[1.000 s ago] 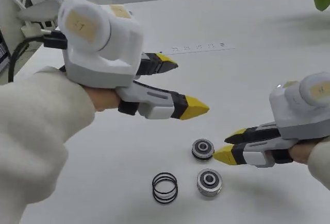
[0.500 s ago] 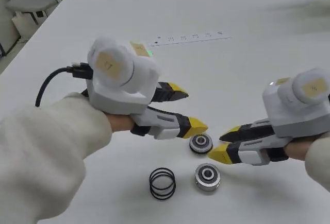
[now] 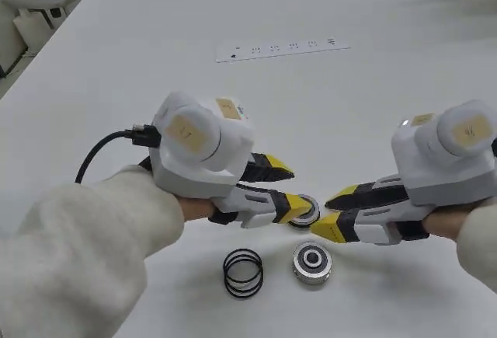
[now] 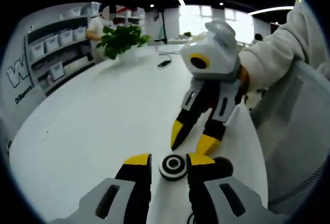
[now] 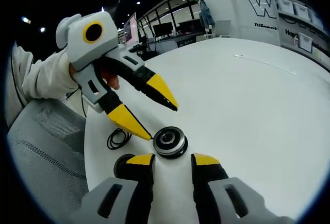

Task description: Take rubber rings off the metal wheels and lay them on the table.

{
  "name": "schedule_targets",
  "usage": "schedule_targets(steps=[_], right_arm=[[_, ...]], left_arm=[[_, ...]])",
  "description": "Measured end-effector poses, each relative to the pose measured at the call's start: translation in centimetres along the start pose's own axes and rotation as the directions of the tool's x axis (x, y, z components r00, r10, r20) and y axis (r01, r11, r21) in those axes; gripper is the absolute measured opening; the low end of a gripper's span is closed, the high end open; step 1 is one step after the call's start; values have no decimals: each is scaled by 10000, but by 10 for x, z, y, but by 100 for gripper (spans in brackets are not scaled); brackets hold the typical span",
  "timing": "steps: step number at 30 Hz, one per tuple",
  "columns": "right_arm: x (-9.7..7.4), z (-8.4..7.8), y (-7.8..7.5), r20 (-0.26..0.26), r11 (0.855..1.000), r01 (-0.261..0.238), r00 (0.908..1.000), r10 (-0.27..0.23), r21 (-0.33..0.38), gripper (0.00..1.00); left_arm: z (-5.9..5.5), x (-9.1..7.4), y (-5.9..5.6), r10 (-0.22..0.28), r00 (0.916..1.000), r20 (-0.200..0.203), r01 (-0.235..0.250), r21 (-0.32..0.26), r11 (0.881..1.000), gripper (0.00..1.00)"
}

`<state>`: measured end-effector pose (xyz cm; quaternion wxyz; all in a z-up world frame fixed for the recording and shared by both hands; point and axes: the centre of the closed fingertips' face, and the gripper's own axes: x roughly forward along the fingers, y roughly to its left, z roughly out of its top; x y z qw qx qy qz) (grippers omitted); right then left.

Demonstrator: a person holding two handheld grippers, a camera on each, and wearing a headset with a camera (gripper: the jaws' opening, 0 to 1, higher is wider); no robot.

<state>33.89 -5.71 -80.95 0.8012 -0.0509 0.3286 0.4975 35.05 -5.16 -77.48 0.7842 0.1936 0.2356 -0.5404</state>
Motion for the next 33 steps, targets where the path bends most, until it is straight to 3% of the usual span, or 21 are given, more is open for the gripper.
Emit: schedule_targets(steps=[14, 33], right_arm=[[5, 1, 4, -68, 9986, -58, 10000, 54, -524, 21], [4, 0, 3, -89, 9949, 63, 9999, -73, -1003, 15]], left_arm=[[-15, 9, -4, 4, 9997, -247, -1, 135, 9999, 18], [-18, 11, -6, -2, 9999, -171, -4, -315, 9995, 14]])
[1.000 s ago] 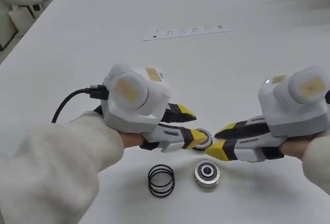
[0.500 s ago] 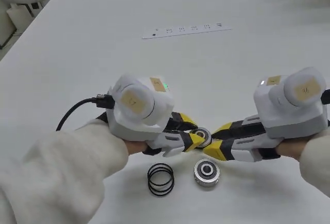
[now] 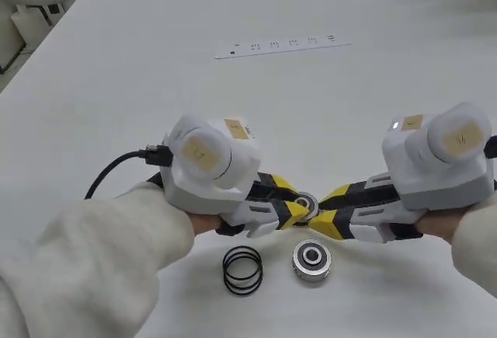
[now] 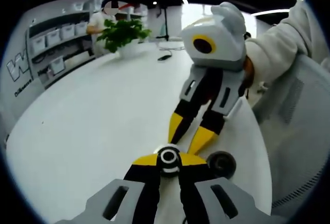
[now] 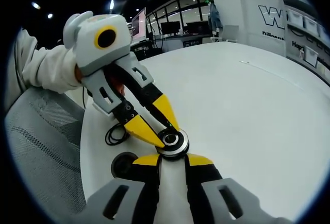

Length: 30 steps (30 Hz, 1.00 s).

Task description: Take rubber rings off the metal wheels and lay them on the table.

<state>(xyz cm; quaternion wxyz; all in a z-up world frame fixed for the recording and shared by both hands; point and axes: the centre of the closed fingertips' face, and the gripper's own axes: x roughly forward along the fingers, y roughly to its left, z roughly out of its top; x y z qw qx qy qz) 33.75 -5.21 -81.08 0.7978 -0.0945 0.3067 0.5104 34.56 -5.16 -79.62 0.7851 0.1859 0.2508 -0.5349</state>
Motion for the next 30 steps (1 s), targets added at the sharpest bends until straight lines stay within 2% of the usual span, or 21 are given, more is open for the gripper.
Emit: schedule_targets(steps=[4, 8, 9, 11, 14, 18, 23, 25, 30], right_arm=[[0, 0, 1, -65, 9999, -51, 10000, 50, -92, 14], [-1, -1, 2, -124, 9998, -52, 9999, 50, -177, 7], [-2, -2, -4, -229, 9987, 262, 9994, -272, -447, 2], [-1, -2, -2, -230, 9997, 116, 9997, -121, -217, 1], [-1, -2, -2, -237, 9996, 129, 9996, -135, -246, 0], [-1, -2, -6, -249, 9991, 214, 9995, -205, 360, 0], [-2, -3, -10, -152, 9908, 167, 9998, -148, 1342, 0], [-3, -3, -11, -43, 9819, 137, 9999, -131, 1889, 0], [-5, -2, -13, 193, 9646, 74, 9997, -130, 2636, 0]], left_arm=[[0, 0, 0, 7, 10000, -11, -7, 9, 10000, 14], [-1, -1, 0, 19, 10000, -20, -20, -52, 10000, 14], [-1, -1, 0, -12, 10000, -30, 12, -109, 9999, 14], [-1, -1, -1, -9, 10000, -13, 8, -77, 10000, 14], [-1, -1, -1, 5, 10000, 2, -5, -114, 9999, 14], [-1, -1, -1, 28, 10000, -1, -28, -78, 10000, 14], [-1, -1, -1, 53, 10000, -27, -53, 94, 9999, 14], [-1, -2, -1, 61, 10000, -26, -61, 160, 9999, 14], [-2, -2, -1, 94, 10000, -21, -93, 241, 9997, 13]])
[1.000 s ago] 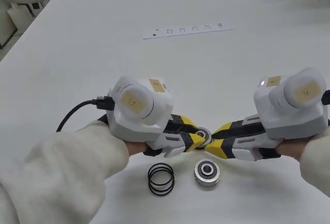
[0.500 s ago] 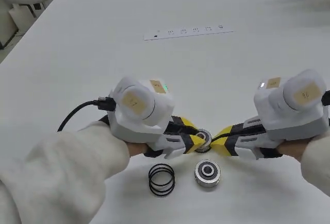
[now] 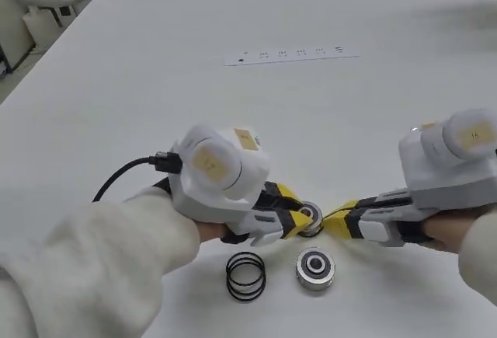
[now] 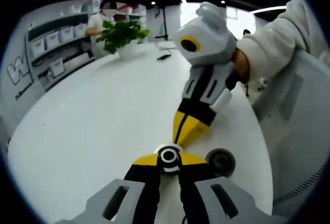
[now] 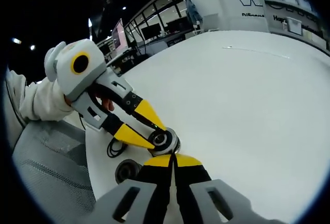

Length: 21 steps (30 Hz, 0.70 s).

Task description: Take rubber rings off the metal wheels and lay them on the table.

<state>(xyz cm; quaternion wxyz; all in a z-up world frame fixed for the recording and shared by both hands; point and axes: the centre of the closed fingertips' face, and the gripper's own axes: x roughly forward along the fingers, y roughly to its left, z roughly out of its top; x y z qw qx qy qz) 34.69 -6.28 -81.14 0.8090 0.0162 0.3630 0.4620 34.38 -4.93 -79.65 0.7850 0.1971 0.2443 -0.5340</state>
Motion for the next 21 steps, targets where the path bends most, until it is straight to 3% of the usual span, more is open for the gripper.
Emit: schedule_targets(steps=[4, 7, 8, 17, 21], right_arm=[[-3, 5, 2, 461, 9971, -72, 9989, 37, 759, 0], [-6, 13, 6, 969, 9856, -462, 9948, 306, 1629, 0], [-6, 9, 4, 772, 9868, -314, 9968, 192, 1588, 0], [-5, 11, 11, 883, 9820, -460, 9956, 302, 1834, 0], [-5, 12, 12, 740, 9878, -267, 9971, 155, 1537, 0]], left_arm=[[0, 0, 0, 20, 10000, 9, -20, -6, 10000, 13], [0, 0, 0, 48, 10000, -6, -48, 22, 10000, 13], [0, 0, 0, 57, 10000, -12, -57, 40, 10000, 13], [0, 0, 0, 117, 9999, -63, -115, 178, 9998, 13], [0, 0, 0, 179, 9998, -91, -177, 198, 9996, 13]])
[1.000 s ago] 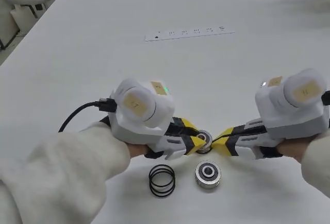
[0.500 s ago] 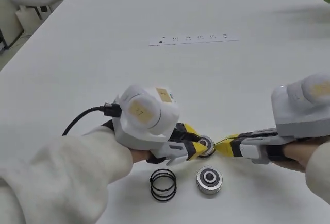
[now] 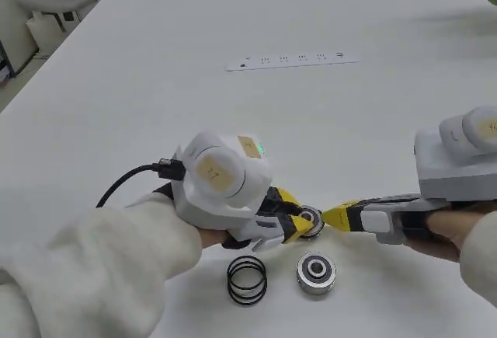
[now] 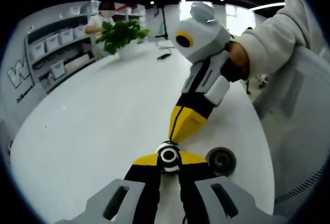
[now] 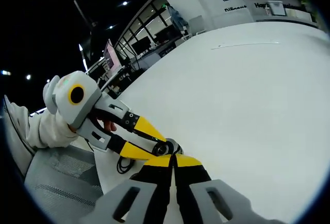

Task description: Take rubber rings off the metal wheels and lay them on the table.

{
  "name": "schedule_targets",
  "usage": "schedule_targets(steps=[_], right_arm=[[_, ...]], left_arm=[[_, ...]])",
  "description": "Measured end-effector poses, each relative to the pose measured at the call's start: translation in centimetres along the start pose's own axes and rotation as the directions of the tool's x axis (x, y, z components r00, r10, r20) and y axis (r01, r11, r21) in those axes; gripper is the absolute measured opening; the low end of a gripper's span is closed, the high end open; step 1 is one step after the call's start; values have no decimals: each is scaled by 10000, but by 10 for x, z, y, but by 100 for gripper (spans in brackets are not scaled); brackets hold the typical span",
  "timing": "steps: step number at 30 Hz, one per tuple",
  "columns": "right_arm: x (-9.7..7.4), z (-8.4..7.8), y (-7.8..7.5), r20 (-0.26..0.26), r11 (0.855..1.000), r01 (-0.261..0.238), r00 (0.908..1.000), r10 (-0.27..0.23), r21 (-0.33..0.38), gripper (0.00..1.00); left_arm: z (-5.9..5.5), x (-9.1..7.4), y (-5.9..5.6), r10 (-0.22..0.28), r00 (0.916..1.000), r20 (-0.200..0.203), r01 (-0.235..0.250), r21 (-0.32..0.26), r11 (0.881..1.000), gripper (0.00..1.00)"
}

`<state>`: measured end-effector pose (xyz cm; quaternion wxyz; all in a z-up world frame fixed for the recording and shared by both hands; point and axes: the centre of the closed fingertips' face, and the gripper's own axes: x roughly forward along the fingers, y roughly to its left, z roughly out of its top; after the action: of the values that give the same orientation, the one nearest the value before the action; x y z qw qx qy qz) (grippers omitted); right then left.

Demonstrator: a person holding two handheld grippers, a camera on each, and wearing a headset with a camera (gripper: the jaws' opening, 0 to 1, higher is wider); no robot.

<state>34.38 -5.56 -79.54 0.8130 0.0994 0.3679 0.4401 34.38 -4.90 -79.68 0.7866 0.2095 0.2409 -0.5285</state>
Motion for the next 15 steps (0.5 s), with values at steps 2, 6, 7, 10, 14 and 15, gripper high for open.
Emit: schedule_targets(steps=[2, 6, 7, 10, 14, 15], right_arm=[[0, 0, 0, -13, 10000, 4, 10000, -4, 0, 0], [0, 1, 0, -27, 10000, 16, 10000, -16, 19, 0], [0, 1, 0, -32, 10000, 23, 10000, -23, 84, 0], [0, 2, 1, -53, 9999, 27, 10000, -26, 116, 0], [1, 2, 2, -83, 10000, 31, 10000, -32, -28, 0], [1, 2, 2, -81, 10000, 27, 10000, -27, -19, 0]], left_arm=[[0, 0, 0, 2, 10000, -4, -2, 2, 10000, 13], [0, 0, 0, 6, 10000, -14, -6, 40, 10000, 13], [0, 0, 0, 10, 10000, -17, -10, 62, 10000, 13], [0, 0, 0, 25, 10000, -22, -25, 58, 10000, 13], [0, 0, 0, 40, 10000, -33, -40, 36, 10000, 13], [0, 0, 0, 43, 10000, -31, -43, 31, 10000, 13]])
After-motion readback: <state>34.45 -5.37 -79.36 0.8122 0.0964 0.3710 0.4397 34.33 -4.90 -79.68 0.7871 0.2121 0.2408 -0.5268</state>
